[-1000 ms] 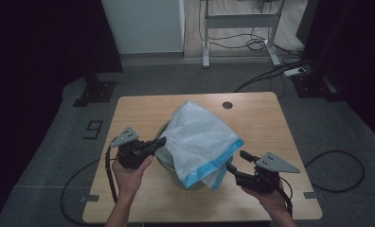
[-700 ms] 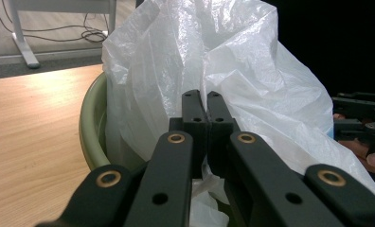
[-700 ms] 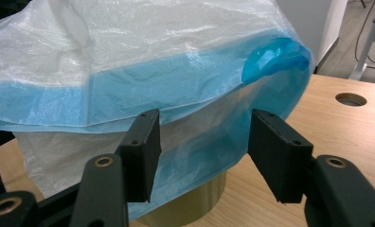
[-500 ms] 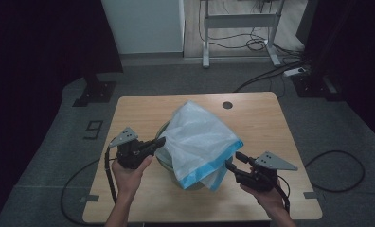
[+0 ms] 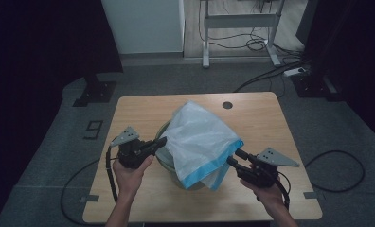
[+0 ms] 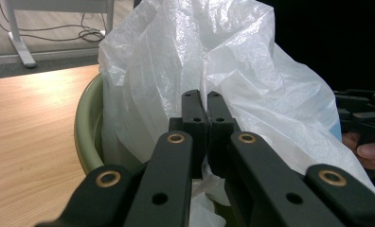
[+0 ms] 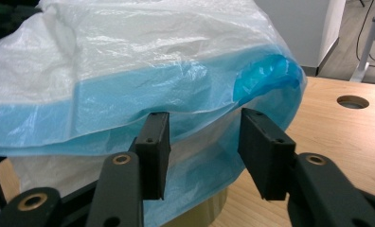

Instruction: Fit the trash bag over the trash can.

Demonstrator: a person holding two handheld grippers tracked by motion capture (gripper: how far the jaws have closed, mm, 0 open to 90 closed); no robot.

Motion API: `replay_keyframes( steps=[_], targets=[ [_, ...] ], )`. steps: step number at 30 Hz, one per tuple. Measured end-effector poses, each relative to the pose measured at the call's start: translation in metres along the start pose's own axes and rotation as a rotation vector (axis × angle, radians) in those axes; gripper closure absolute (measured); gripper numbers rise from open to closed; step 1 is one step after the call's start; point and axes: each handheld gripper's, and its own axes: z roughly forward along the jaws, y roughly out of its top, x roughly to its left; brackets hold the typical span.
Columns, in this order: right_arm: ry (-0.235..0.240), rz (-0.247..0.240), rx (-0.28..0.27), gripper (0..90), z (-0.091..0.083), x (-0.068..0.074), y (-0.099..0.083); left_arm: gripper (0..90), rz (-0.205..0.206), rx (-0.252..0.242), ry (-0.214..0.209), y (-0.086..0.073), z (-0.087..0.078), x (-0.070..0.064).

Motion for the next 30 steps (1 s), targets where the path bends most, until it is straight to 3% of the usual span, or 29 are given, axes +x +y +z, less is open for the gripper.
replay_keyframes(
  steps=[8,16,22,24,28,29,30],
  targets=[
    [0.012,0.058,-0.002,53.4,0.009,-0.005,0.002,89.5,-0.011,-0.004,-0.005,-0.001,-0.001,0.003],
    [0.040,0.044,-0.042,87.2,0.011,-0.007,0.006,89.2,-0.018,-0.010,-0.009,-0.002,-0.003,0.005],
    [0.030,0.032,-0.079,89.3,0.008,-0.007,0.017,84.5,-0.006,-0.022,-0.028,-0.002,-0.006,0.003],
    [0.026,0.026,-0.081,89.4,0.006,-0.007,0.022,76.5,0.007,-0.033,-0.022,-0.001,-0.008,0.000],
    [0.008,0.009,-0.078,89.4,0.002,-0.007,0.029,50.3,0.055,-0.006,-0.003,0.004,-0.013,-0.012],
    [0.008,0.009,-0.078,89.4,0.002,-0.007,0.029,45.4,0.055,-0.006,-0.003,0.004,-0.013,-0.012],
    [0.000,0.004,-0.080,89.4,0.001,-0.007,0.030,45.4,0.087,-0.002,0.002,0.006,-0.015,-0.019]
  ],
)
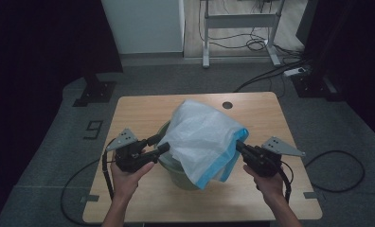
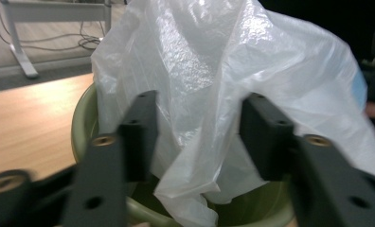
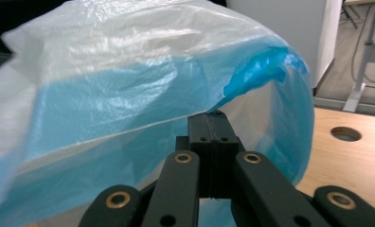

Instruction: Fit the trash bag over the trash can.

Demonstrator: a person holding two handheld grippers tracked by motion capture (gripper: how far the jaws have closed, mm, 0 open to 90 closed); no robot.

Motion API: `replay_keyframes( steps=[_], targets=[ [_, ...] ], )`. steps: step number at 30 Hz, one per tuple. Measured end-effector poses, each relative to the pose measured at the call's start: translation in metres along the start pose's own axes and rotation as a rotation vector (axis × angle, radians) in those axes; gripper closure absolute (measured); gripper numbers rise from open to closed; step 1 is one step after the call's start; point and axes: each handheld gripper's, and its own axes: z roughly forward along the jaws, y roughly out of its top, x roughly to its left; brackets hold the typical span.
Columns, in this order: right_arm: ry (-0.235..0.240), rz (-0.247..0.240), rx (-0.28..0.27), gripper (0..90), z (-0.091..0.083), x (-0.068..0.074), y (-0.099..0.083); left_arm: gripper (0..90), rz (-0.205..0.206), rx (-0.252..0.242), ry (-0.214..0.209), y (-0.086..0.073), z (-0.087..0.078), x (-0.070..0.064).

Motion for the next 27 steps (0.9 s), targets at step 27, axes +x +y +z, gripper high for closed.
replay_keyframes(
  steps=[27],
  targets=[
    [-0.091,-0.045,0.010,89.4,-0.009,-0.008,0.027,18.6,0.159,0.043,-0.083,0.023,0.010,-0.028]
  ],
)
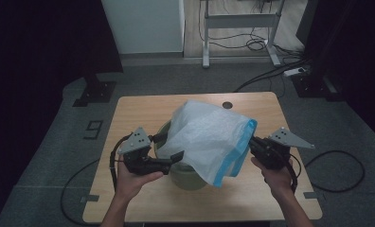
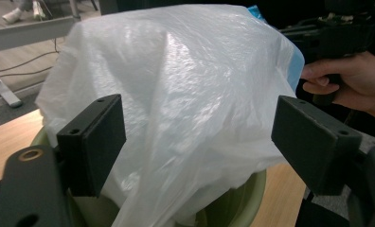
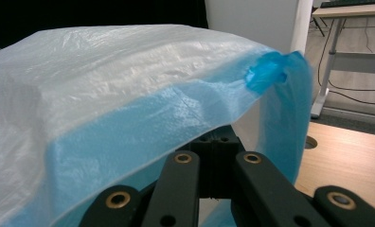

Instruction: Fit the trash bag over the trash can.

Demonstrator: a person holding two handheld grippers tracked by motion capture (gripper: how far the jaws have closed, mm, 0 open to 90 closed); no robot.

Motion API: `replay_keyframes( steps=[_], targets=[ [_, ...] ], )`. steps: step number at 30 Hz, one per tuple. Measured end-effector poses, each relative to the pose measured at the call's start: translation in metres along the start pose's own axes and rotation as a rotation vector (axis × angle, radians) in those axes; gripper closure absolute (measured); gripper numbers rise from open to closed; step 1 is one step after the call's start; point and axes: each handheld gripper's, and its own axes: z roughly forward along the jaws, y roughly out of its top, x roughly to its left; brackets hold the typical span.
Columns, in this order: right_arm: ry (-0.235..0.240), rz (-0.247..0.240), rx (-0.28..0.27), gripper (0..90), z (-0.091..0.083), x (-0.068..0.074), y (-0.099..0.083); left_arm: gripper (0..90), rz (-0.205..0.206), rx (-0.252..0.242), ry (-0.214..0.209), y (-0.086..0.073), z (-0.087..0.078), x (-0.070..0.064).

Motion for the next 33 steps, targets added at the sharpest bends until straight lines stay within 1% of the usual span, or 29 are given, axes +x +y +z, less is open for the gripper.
replay_keyframes(
  steps=[3,5,8,10,11,12,14,15,16,17,18,20,25,30,33],
  targets=[
    [0.005,-0.013,0.002,89.4,0.003,0.004,0.002,20.5,0.009,0.015,0.003,0.004,0.006,-0.001],
    [0.007,-0.023,0.002,89.4,0.005,0.007,0.004,24.7,0.014,0.022,0.009,0.006,0.011,-0.001],
    [0.015,-0.032,0.001,89.4,0.007,0.010,0.007,39.8,0.011,0.034,0.019,0.006,0.018,0.001],
    [0.017,-0.035,0.000,89.4,0.007,0.011,0.008,54.1,0.012,0.032,0.022,0.005,0.019,0.003],
    [0.018,-0.037,0.002,89.4,0.008,0.012,0.009,54.1,0.001,0.029,0.017,0.003,0.022,0.006],
    [0.019,-0.042,0.002,89.4,0.009,0.013,0.010,61.1,-0.010,0.026,0.018,0.002,0.023,0.008],
    [0.018,-0.045,0.004,89.4,0.009,0.014,0.010,66.6,-0.033,0.007,0.023,-0.001,0.024,0.011],
    [0.015,-0.046,0.008,89.3,0.009,0.014,0.010,70.9,-0.046,-0.004,0.022,-0.002,0.024,0.013],
    [0.012,-0.047,0.010,89.4,0.009,0.013,0.010,72.8,-0.072,-0.026,0.021,-0.005,0.023,0.018],
    [0.010,-0.045,0.011,89.4,0.009,0.013,0.009,74.6,-0.083,-0.038,0.022,-0.006,0.022,0.021],
    [0.007,-0.042,0.012,89.4,0.009,0.012,0.009,77.0,-0.099,-0.059,0.027,-0.008,0.021,0.023],
    [0.007,-0.036,0.015,89.4,0.009,0.010,0.009,80.3,-0.120,-0.091,0.029,-0.010,0.017,0.028],
    [0.005,-0.031,0.018,89.4,0.007,0.007,0.008,82.1,-0.163,-0.137,0.040,-0.014,0.010,0.036],
    [-0.004,-0.031,0.028,89.5,0.007,0.003,0.006,83.4,-0.189,-0.175,0.058,-0.017,0.004,0.041],
    [-0.016,-0.031,0.034,89.5,0.006,-0.001,0.005,84.8,-0.198,-0.183,0.069,-0.019,0.001,0.045]
  ],
)
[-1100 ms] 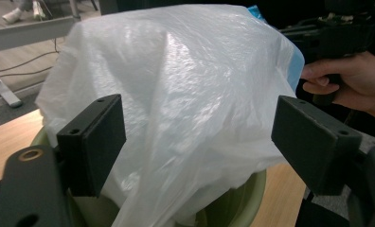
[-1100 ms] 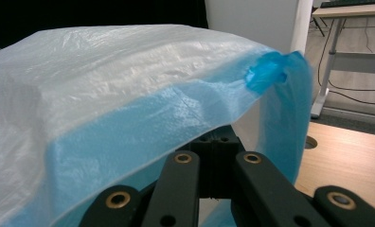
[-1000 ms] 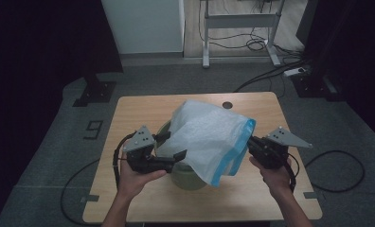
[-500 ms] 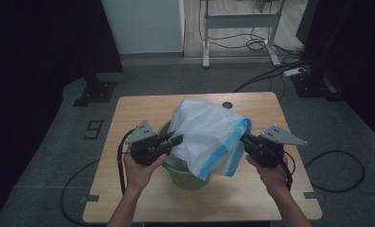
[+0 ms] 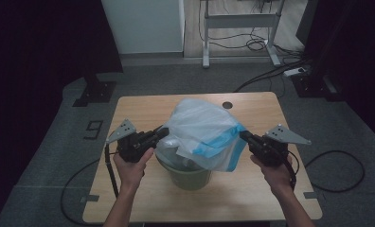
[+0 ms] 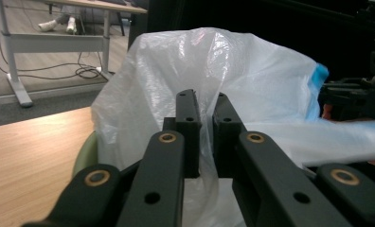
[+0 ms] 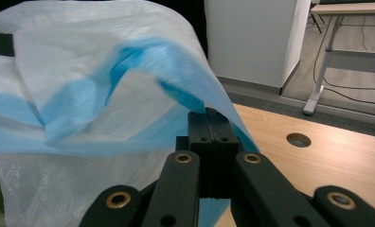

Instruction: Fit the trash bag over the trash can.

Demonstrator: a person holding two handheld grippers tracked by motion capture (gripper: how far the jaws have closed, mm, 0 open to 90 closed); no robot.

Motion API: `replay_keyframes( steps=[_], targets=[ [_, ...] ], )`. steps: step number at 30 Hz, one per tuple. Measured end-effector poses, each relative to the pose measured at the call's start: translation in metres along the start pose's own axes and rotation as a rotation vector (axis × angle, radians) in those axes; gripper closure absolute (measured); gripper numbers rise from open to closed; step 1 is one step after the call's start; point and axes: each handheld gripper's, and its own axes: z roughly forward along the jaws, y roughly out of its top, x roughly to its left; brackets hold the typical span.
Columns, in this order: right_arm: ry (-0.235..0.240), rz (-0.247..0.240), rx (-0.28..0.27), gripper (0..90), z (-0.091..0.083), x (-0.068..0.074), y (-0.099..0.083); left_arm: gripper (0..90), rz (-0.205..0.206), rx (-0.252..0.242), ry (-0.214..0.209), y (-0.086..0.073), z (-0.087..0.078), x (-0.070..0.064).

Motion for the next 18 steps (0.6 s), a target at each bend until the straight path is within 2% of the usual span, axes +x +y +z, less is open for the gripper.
replay_keyframes(
  steps=[9,18],
  targets=[
    [-0.027,-0.006,0.011,89.5,-0.005,-0.011,-0.003,85.1,-0.033,0.023,0.030,-0.009,-0.005,0.010],
    [-0.016,-0.005,0.015,89.5,-0.005,-0.013,-0.007,84.5,-0.053,0.071,0.037,-0.027,-0.014,0.016]
  ],
)
